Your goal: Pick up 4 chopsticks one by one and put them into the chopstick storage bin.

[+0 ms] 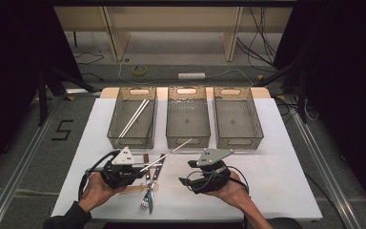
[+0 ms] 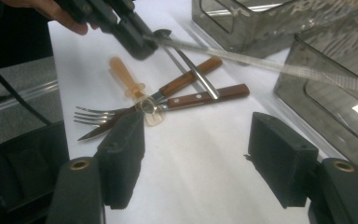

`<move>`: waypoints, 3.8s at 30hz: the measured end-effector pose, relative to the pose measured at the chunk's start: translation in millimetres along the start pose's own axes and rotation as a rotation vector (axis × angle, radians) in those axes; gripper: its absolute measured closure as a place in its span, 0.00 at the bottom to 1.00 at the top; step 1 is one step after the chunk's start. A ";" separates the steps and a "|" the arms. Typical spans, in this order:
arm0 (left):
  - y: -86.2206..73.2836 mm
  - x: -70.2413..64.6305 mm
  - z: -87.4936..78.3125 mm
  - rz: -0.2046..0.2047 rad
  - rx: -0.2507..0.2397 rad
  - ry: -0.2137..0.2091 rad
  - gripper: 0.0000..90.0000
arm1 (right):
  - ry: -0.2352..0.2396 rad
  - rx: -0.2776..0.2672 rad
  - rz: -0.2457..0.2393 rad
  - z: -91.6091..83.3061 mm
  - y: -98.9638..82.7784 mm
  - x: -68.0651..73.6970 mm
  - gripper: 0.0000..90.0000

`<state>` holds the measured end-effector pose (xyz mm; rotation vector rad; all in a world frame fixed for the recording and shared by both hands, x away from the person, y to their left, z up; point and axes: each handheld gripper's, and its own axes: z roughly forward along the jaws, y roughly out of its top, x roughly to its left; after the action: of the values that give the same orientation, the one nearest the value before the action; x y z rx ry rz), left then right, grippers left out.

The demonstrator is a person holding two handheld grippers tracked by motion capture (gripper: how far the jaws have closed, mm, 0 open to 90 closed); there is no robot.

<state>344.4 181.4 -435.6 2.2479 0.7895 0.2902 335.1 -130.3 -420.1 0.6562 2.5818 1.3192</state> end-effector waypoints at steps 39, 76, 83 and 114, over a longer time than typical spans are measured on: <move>24.6 104.8 -11.7 -0.361 -0.163 0.214 0.92 | -0.070 -0.076 0.133 -19.9 -28.9 -7.8 0.30; 48.0 149.2 35.0 -0.443 0.041 0.270 0.92 | -0.053 -0.066 0.119 -20.6 -30.0 -4.2 0.30; 52.7 146.0 36.9 -0.432 0.045 0.282 0.91 | -0.046 -0.070 0.121 -21.1 -29.9 -3.8 0.31; 53.8 81.3 7.2 -0.180 0.077 0.112 0.35 | -0.036 -0.074 0.116 -23.8 -29.6 -1.6 0.31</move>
<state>435.8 198.0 -405.0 2.2283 1.0724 0.3060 319.3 -163.5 -429.7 0.8200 2.4868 1.4161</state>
